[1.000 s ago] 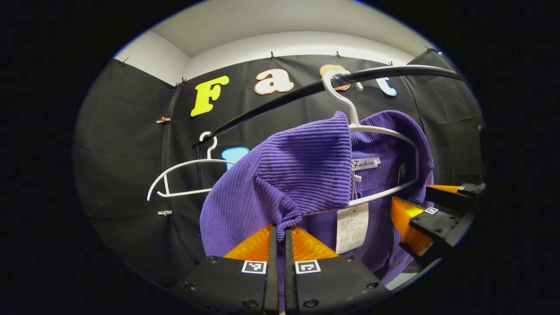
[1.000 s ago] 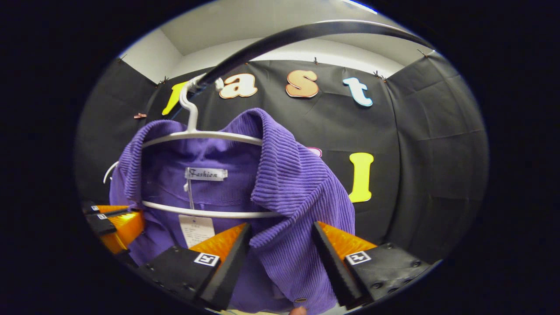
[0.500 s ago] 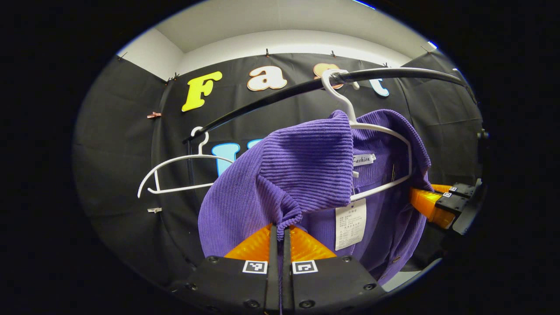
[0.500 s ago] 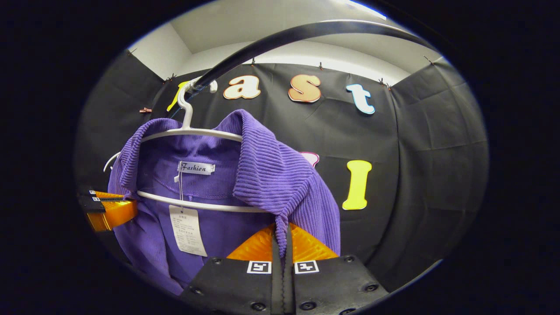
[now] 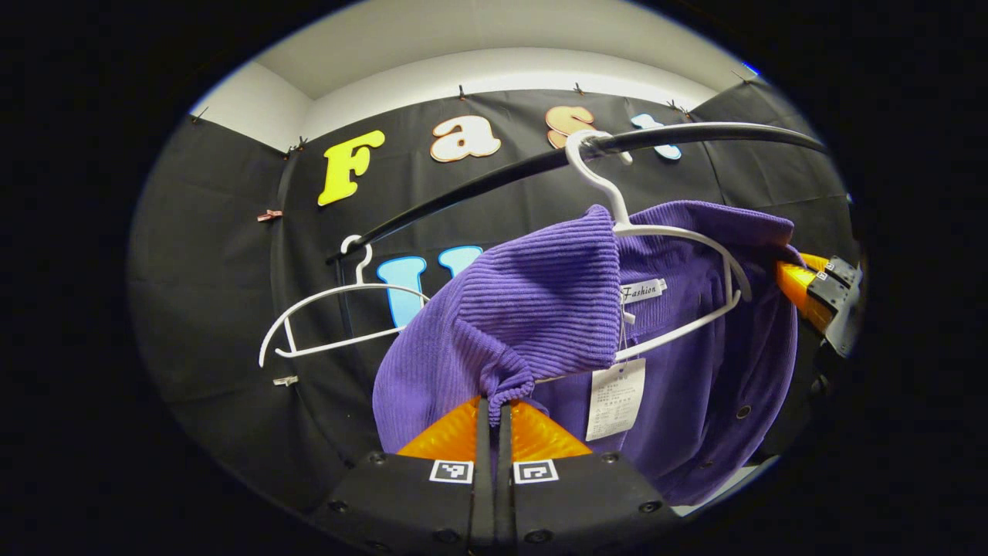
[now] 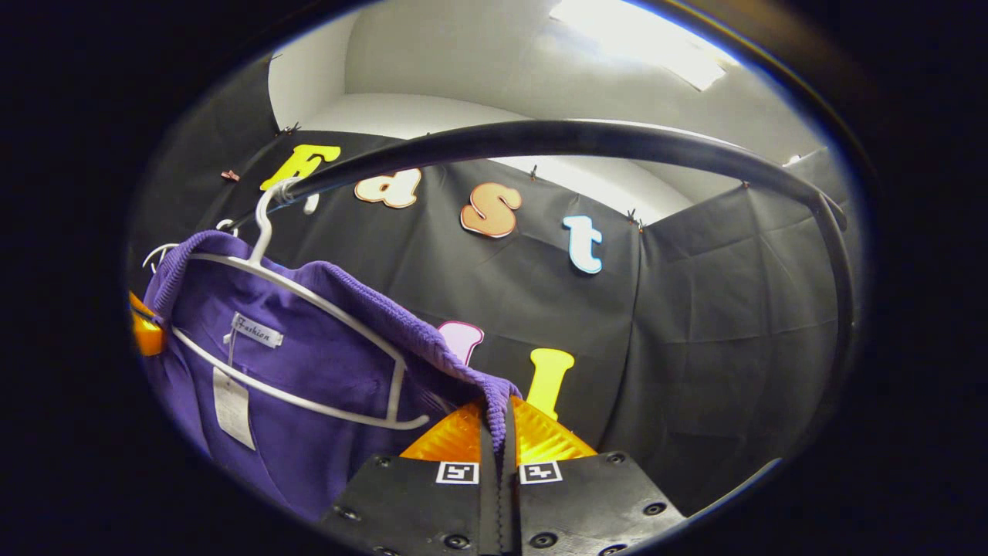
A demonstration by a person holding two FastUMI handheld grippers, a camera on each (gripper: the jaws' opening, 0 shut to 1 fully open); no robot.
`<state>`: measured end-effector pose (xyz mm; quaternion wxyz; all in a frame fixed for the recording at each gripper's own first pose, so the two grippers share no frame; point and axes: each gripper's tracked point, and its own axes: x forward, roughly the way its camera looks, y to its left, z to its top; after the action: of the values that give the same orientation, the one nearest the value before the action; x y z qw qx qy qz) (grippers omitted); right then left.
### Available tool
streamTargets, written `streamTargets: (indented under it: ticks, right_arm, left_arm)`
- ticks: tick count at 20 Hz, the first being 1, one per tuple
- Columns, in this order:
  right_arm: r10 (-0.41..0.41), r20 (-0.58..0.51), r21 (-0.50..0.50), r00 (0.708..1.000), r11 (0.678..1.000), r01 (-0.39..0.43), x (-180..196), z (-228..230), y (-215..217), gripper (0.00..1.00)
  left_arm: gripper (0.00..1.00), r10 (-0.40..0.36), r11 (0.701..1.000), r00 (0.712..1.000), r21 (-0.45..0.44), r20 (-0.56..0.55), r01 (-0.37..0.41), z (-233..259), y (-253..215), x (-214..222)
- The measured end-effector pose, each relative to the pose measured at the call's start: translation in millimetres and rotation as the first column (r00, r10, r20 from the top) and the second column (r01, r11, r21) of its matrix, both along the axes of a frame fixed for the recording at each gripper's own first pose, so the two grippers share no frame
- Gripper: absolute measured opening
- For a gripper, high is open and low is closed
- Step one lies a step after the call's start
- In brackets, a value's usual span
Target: Grasp the clothes on the hanger with both hands and then place them into the laundry hamper below.
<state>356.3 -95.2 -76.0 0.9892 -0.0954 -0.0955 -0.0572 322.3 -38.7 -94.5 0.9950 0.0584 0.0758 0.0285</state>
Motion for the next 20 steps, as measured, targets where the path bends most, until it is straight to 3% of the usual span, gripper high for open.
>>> streamTargets:
  ticks: [4, 9, 10, 11, 14, 15, 16, 20]
  right_arm:
    - [-0.08, 0.041, -0.002, 0.996, 0.997, 0.08, 19, 1, -26, 0.04]
    - [-0.116, -0.089, 0.066, 0.989, 0.99, 0.122, 56, -60, -41, 0.04]
    - [-0.105, -0.122, 0.075, 0.987, 0.991, 0.115, 60, -75, -37, 0.0]
    - [-0.093, -0.143, 0.08, 0.985, 0.991, 0.105, 60, -86, -32, 0.04]
    - [-0.017, -0.203, 0.087, 0.979, 0.996, 0.035, 43, -112, -5, 0.01]
    - [0.013, -0.218, 0.091, 0.976, 0.996, 0.007, 35, -118, 5, 0.05]
    - [0.038, -0.231, 0.09, 0.972, 0.996, -0.017, 27, -122, 17, 0.08]
    - [0.146, -0.241, 0.135, 0.96, 0.984, -0.116, -1, -116, 58, 0.04]
  left_arm:
    - [0.05, 0.014, 1.0, 0.998, 0.001, 0.059, -0.014, 33, 6, -2]
    - [0.05, 0.0, 1.0, 0.998, 0.01, 0.068, -0.001, 46, -1, 0]
    - [0.05, -0.002, 1.0, 0.998, 0.013, 0.061, 0.001, 42, -2, 2]
    - [0.04, 0.0, 1.0, 0.999, 0.02, 0.052, -0.001, 38, -1, 2]
    - [0.05, 0.022, 1.0, 0.999, 0.016, 0.039, -0.023, 32, 8, 1]
    - [0.05, 0.037, 0.999, 0.999, 0.016, 0.039, -0.037, 30, 15, 0]
    - [0.05, 0.059, 0.998, 0.997, 0.022, 0.043, -0.06, 31, 23, -2]
    - [0.05, 0.128, 0.991, 0.991, 0.047, 0.025, -0.129, 21, 59, -7]
